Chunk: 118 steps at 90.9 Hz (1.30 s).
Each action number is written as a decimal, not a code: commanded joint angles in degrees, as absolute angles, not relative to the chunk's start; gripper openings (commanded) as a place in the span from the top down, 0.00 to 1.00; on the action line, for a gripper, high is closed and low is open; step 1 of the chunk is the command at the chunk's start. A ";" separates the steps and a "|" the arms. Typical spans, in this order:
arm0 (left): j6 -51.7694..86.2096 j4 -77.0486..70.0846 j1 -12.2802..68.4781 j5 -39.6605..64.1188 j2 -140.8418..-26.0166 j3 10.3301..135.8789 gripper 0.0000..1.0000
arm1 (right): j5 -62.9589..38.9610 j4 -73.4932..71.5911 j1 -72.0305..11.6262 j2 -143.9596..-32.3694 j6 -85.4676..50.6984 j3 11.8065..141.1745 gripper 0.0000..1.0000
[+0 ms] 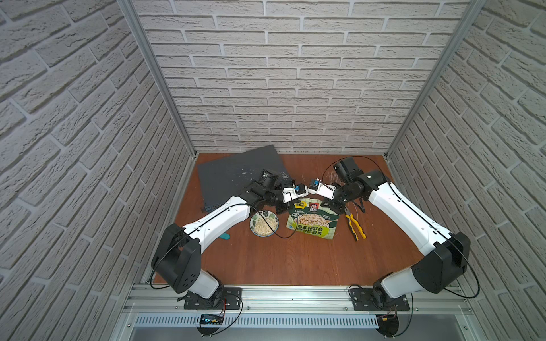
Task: Pour the oats into the breakfast bowl
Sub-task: Close the oats bag at the center of the board.
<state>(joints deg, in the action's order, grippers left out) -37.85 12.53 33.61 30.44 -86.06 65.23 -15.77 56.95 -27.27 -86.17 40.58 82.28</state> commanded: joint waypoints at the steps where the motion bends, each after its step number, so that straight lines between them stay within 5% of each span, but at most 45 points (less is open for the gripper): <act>1: -37.62 9.10 34.00 31.99 -83.74 64.83 1.00 | -13.36 56.89 -25.75 -83.63 41.03 81.14 0.89; 24: -37.62 9.54 33.99 31.73 -83.61 64.83 1.00 | -11.50 58.19 -24.86 -82.00 41.35 79.99 0.97; 40: -37.62 9.86 33.97 31.55 -83.43 64.75 1.00 | -10.25 58.27 -24.02 -80.67 41.48 79.44 0.83; 48: -37.49 9.81 33.84 31.47 -83.27 64.62 1.00 | -10.00 58.91 -23.91 -80.64 41.57 79.43 0.96; 69: -34.80 9.39 32.21 31.61 -82.68 63.09 1.00 | -9.40 58.50 -23.73 -79.29 41.82 78.90 0.97; 81: -33.16 7.93 30.90 31.88 -82.27 61.13 0.84 | -10.14 57.63 -23.73 -78.47 42.22 78.60 0.97; 98: -32.19 7.27 30.06 32.43 -82.24 59.96 0.74 | -10.10 57.39 -23.73 -78.39 42.45 78.37 0.97; 113: -30.96 5.79 29.71 35.04 -82.35 60.17 0.99 | -11.76 57.22 -23.77 -78.19 42.04 78.60 0.97; 118: -30.42 5.30 29.82 35.97 -82.48 60.42 1.00 | -12.77 57.22 -23.88 -78.33 41.85 79.06 0.97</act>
